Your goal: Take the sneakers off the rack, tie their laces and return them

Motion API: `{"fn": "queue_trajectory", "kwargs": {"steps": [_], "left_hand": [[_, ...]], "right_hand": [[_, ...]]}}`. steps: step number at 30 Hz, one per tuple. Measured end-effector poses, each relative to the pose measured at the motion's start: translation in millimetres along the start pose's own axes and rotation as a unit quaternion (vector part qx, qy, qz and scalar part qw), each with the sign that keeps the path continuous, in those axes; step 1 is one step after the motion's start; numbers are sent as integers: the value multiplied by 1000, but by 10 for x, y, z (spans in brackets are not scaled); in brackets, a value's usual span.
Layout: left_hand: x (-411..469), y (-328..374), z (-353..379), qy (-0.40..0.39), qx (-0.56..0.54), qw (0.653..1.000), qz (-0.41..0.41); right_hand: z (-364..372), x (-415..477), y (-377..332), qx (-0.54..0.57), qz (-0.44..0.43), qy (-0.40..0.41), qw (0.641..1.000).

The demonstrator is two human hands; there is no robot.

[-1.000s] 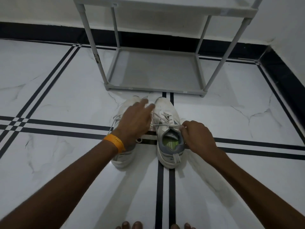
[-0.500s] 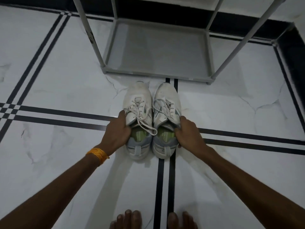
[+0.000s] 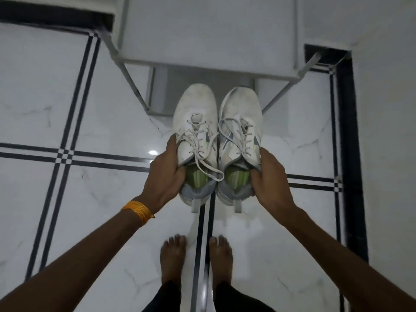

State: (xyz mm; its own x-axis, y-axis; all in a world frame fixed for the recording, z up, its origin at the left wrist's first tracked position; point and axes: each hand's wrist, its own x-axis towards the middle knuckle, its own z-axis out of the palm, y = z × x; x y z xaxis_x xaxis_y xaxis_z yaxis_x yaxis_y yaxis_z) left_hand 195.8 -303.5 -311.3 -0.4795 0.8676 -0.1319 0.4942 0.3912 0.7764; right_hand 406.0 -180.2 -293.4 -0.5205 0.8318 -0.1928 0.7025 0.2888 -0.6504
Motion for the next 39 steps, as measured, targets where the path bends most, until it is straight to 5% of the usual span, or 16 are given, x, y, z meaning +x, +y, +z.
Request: {"fn": "queue_trajectory", "kwargs": {"steps": [11, 26, 36, 39], "left_hand": [[1096, 1712, -1310, 14, 19, 1000, -12], [3134, 885, -1019, -35, 70, 996, -46], [3503, 567, -832, -45, 87, 995, -29], [3492, 716, -936, -79, 172, 981, -51]], "right_hand": [[-1583, 976, -1336, 10, -4, 27, 1000], [-1064, 3149, -1134, -64, 67, -38, 995], [-797, 3489, -863, -66, 56, -48, 995], [-944, 3421, -997, -123, 85, -106, 983]]}}
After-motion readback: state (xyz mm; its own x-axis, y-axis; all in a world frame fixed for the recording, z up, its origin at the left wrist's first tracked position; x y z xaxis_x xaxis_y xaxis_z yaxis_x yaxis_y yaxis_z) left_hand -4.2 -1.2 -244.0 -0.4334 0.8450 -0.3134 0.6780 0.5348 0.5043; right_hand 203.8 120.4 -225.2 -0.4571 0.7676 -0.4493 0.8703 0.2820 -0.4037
